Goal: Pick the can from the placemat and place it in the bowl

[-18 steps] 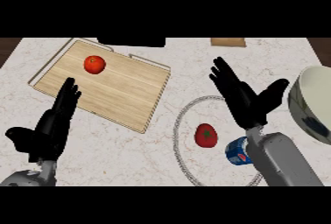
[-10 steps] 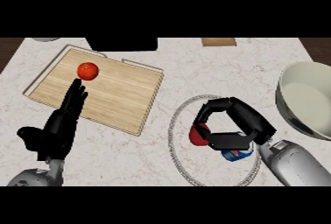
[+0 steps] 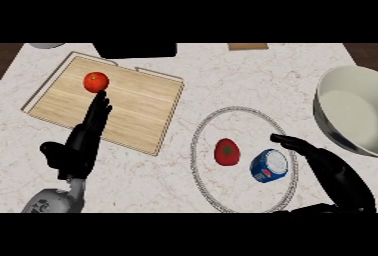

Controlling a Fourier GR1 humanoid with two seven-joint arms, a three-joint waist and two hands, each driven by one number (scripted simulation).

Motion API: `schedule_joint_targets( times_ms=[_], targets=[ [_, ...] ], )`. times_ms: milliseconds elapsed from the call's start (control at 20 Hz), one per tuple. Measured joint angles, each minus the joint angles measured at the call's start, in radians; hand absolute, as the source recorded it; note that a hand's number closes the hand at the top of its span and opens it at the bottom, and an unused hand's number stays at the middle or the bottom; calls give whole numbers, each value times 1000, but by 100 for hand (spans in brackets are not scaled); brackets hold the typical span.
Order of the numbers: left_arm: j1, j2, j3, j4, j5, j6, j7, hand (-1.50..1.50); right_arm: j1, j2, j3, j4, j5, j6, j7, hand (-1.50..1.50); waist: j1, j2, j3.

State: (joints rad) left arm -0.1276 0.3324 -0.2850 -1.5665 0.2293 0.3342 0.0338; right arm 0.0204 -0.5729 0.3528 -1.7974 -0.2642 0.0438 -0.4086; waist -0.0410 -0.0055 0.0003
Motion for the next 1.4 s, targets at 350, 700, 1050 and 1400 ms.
schedule_joint_targets(
  times_ms=[350, 700, 1050, 1400],
  targets=[
    [-25, -28, 9, 40, -15, -31, -9, 0, 79, -121, -152, -201, 25, -36, 139, -150, 22, 2, -1],
    [-36, -60, 4, 37, -43, -37, 10, 0, 30, -223, -225, -286, -24, 32, 423, -150, 37, 4, -1],
    [-62, -65, 25, 49, -58, -55, 24, 0, -71, -264, -153, -261, 8, 112, 658, -150, 47, 6, -1],
    [-31, -83, 48, 47, -78, -85, 11, 0, -89, -205, -117, -167, 91, 222, 679, -150, 44, 6, 0]
  ],
)
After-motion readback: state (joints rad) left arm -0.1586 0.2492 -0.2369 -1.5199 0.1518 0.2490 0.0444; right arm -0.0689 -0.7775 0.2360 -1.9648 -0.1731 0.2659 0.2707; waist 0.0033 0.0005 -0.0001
